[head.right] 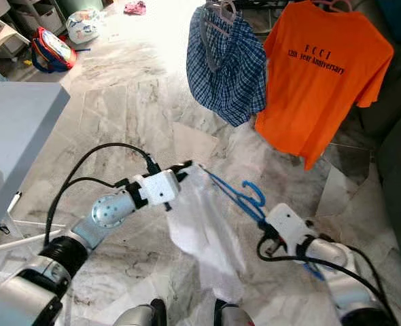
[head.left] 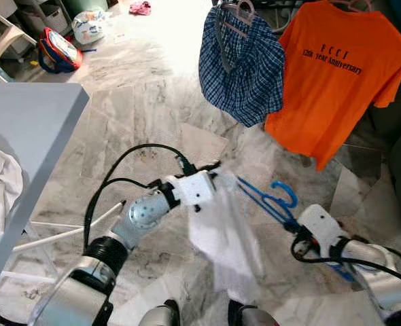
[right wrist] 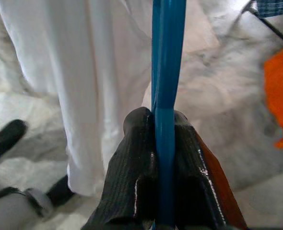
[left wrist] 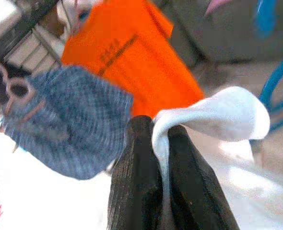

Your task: Hang hanger

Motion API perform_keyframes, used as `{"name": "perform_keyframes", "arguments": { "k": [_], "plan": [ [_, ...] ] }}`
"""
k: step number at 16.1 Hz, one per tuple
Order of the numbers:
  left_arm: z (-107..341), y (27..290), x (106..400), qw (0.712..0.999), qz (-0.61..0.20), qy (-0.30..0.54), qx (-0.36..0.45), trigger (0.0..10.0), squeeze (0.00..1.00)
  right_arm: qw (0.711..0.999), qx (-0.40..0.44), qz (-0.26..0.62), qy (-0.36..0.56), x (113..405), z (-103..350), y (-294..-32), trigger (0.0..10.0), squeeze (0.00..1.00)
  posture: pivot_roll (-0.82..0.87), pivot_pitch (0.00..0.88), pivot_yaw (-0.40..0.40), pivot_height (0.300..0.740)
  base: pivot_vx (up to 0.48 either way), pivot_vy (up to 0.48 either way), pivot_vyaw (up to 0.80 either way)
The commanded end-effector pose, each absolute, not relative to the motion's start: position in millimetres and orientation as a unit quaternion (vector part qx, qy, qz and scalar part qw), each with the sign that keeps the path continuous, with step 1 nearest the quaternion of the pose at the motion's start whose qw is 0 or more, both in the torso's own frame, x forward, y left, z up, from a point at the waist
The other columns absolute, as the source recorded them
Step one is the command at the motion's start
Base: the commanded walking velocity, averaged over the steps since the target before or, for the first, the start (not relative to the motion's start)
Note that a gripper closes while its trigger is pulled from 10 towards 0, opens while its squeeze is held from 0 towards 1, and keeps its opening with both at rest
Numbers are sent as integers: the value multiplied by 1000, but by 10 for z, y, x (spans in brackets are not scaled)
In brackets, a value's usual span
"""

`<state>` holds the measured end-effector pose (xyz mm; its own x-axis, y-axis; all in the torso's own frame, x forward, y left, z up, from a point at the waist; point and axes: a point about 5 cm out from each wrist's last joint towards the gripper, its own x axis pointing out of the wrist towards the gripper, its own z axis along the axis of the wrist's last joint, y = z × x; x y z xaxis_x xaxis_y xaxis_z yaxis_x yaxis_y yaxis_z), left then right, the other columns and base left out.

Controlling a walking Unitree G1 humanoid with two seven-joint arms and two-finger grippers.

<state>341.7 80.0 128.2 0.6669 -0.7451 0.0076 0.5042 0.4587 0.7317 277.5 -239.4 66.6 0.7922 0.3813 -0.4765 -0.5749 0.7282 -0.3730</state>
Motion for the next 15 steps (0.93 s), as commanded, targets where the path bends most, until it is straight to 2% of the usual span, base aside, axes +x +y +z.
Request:
{"name": "perform_keyframes", "arguments": {
  "k": [1,3,4,6,11,12,15],
  "plan": [
    [1299,907,3498,849,-338,-150,376,10000,0,924,-256,239,153,2797,767,-2389,10000,0,8,242,95,740,0,0,0],
    [1219,958,3525,856,-329,-117,380,10000,0,935,-249,223,121,2815,832,-2375,10000,0,3,249,94,740,0,0,0],
    [1190,983,3547,860,-319,-104,384,10000,0,930,-252,241,115,2781,833,-2330,10000,0,2,252,94,740,0,0,0],
    [1237,995,3602,861,-309,-100,391,10000,0,904,-291,281,139,2687,809,-2351,10000,0,-4,255,95,740,0,0,0],
    [1365,943,3675,855,-325,-104,391,10000,0,881,-312,316,163,2616,882,-2456,10000,0,0,253,100,740,0,0,0],
    [1374,901,3656,843,-351,-109,392,10000,0,871,-330,326,163,2647,920,-2484,10000,0,2,254,106,740,0,0,0],
    [1373,867,3627,831,-371,-117,397,10000,0,865,-337,335,161,2688,980,-2502,10000,0,3,257,106,740,0,0,0]
  ]
}}
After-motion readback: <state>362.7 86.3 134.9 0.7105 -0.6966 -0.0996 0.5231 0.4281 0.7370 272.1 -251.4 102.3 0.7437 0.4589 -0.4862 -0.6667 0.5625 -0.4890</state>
